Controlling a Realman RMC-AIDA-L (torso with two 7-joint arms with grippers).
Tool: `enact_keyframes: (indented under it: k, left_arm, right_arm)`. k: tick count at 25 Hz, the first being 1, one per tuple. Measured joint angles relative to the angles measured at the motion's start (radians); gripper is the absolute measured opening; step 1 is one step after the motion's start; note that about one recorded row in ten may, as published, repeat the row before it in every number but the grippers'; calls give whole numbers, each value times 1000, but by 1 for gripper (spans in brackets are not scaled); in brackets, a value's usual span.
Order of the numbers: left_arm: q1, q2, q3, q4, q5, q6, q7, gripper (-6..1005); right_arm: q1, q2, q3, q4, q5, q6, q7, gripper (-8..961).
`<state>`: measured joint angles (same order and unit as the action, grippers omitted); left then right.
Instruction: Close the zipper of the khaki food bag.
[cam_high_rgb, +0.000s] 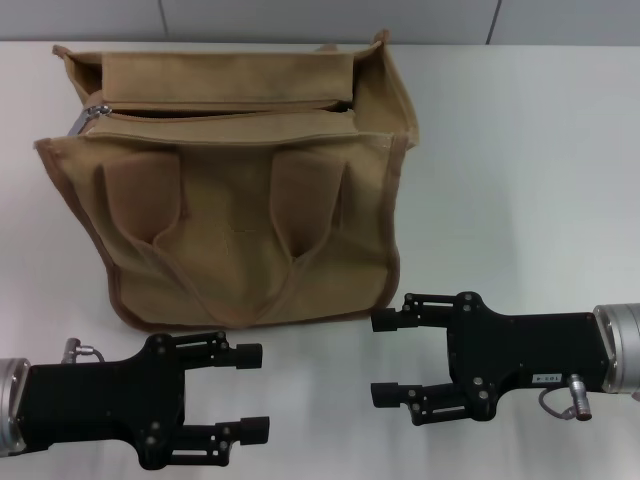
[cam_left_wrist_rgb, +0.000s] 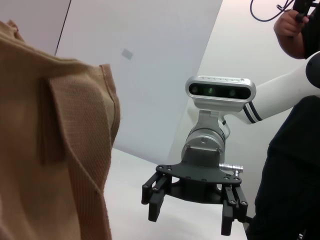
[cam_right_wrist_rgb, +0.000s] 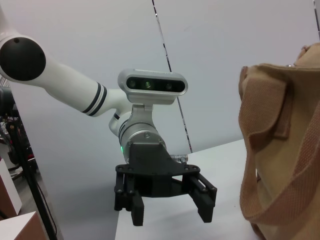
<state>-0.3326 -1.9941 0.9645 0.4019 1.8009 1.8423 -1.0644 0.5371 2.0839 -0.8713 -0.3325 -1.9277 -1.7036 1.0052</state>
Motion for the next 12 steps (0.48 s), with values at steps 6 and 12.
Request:
enact_keyframes:
  k: [6, 12]
  left_arm:
    - [0, 0, -15, 0, 0, 4, 0, 753]
    - [0, 0, -16, 0, 0, 10, 0, 753]
  right_arm:
    - [1, 1, 0, 0, -1, 1, 0, 771]
    - [1, 1, 0, 0, -1, 3, 0, 767]
